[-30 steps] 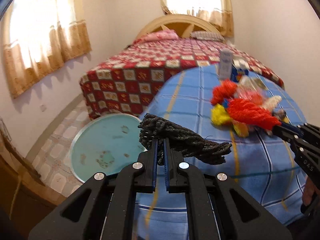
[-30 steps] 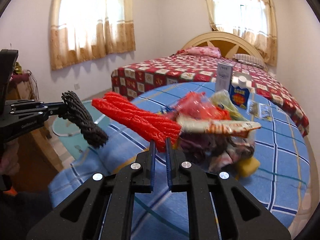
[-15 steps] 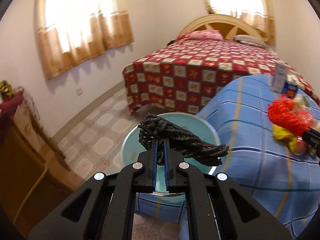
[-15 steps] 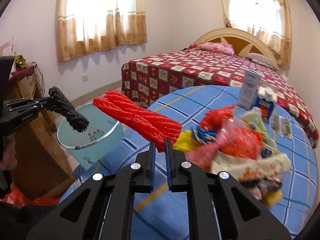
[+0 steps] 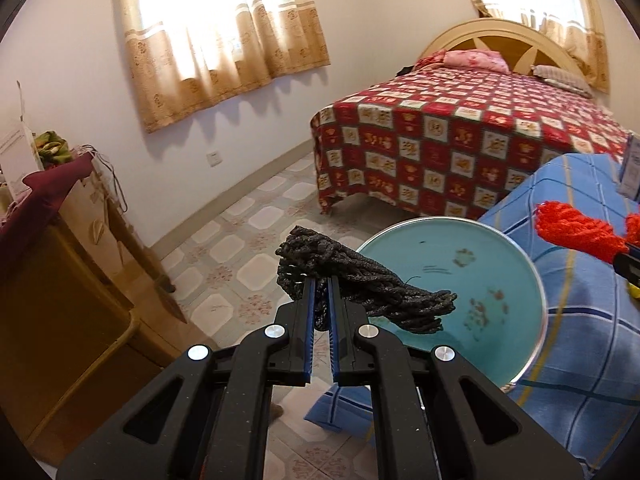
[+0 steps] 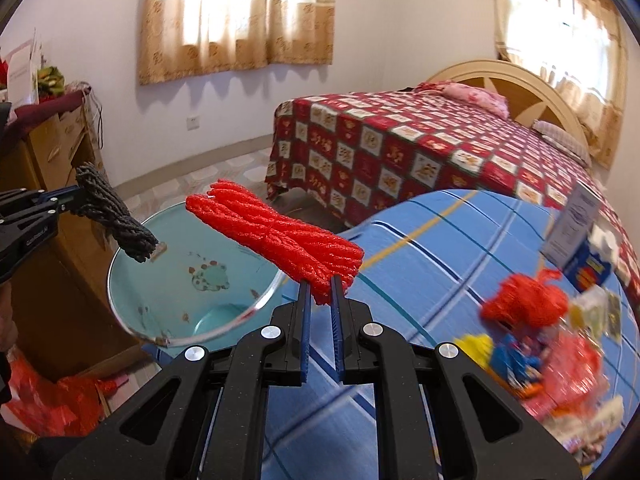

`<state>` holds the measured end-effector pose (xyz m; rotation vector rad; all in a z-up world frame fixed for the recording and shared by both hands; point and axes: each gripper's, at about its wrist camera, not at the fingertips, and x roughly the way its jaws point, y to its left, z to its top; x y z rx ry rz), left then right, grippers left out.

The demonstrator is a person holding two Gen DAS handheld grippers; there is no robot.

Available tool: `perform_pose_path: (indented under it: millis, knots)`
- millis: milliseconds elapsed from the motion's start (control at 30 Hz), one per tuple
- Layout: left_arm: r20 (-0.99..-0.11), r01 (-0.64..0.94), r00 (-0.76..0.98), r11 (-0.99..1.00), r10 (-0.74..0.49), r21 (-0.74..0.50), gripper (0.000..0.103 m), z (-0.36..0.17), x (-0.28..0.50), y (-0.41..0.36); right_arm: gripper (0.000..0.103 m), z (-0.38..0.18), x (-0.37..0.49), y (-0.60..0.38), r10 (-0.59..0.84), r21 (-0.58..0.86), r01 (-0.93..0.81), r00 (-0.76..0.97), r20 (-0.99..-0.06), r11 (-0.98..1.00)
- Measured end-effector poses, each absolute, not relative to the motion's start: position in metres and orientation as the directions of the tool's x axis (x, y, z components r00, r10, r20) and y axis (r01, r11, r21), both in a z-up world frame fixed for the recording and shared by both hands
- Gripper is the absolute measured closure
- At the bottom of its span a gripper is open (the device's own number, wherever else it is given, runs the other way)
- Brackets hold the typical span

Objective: Collect trash
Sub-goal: 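Carry both held items over the blue bin and release them inside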

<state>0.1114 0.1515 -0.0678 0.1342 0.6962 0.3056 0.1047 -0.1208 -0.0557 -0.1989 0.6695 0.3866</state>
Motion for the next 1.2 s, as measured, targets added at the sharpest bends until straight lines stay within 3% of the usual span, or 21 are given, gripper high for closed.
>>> perform_pose_path:
  millis: [400, 1067, 1133, 1200]
  knots:
    - [-0.603, -0.262, 0.706, 0.928, 0.372, 0.265, 0.097, -0.076, 0.119, 0.159, 0.093, -0.075, 0.134, -0.079, 0.280, -0.094, -0.459, 0.678, -0.680, 0.883]
    - [-0.634, -0.243, 0.690, 0.937, 0.348, 0.249, 0.096, -0.083, 0.123, 0.158, 0.092, -0.081, 0.136, -0.061, 0.284, -0.116, -0.493, 0.661, -0.695, 0.862]
    - [-0.642, -0.233, 0.690, 0.942, 0.334, 0.241, 0.092, -0.084, 0.124, 0.157, 0.090, -0.081, 0.136, -0.061, 0.288, -0.111, -0.494, 0.659, -0.695, 0.862]
    - [-0.650, -0.224, 0.689, 0.947, 0.322, 0.231, 0.083, -0.085, 0.124, 0.155, 0.078, -0.082, 0.136, -0.061, 0.296, -0.100, -0.496, 0.654, -0.696, 0.863]
